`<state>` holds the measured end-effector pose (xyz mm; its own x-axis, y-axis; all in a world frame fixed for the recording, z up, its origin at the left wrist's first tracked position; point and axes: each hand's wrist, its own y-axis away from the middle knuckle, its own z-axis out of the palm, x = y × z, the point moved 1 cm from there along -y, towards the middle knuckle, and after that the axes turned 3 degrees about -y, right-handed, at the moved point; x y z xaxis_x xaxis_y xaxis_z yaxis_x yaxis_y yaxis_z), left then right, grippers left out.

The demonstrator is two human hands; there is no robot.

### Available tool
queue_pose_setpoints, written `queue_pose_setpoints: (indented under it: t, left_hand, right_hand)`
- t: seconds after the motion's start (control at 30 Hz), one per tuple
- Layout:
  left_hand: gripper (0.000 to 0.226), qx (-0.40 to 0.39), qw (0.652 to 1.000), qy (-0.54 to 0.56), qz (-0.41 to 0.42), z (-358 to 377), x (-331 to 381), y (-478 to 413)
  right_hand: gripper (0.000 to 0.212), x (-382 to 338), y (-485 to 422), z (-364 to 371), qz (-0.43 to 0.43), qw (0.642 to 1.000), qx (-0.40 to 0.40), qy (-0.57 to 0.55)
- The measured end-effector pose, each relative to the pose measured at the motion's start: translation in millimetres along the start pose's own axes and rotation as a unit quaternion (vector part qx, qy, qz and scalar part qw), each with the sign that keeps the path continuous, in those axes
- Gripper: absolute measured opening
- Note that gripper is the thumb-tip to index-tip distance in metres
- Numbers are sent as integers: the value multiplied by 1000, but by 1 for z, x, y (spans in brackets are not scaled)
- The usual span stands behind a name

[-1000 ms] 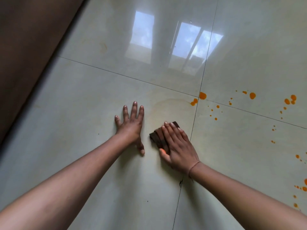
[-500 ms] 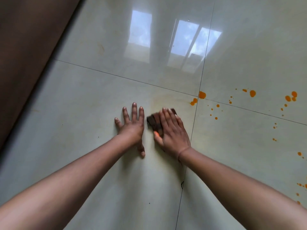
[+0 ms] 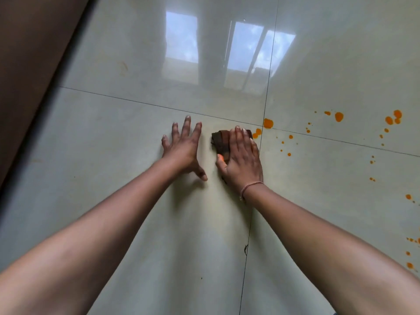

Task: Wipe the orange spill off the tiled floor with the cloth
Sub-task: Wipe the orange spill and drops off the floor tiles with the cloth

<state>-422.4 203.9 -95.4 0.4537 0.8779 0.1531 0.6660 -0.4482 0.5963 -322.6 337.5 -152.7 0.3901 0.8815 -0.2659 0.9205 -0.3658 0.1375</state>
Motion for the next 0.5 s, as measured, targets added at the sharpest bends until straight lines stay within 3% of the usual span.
queue_pose_setpoints:
  t: [0.13,0.2,0.27,0.37,0.5]
  left_hand:
    - [154,-42,997,-47,47,-22,30,-26]
    - [157,-94,994,-44,42,-21,48,-33]
    - [162,-126,991,-41,13,-14,61,-38]
    - [168,-127,991,-46,-17,-6,64,-44]
    - [170,-131,990,-51,-18,-6,67,-44]
  right_hand:
    - [79,37,77,-5,-36,999,-23,5]
    - [80,61,68,-8,-52,998,-24,13]
    - [83,68,23,-15,2,1000,-18,22]
    - [85,67,-16,-18,56,998,5,15]
    - [80,69,62,-16,2,1000,-15,19]
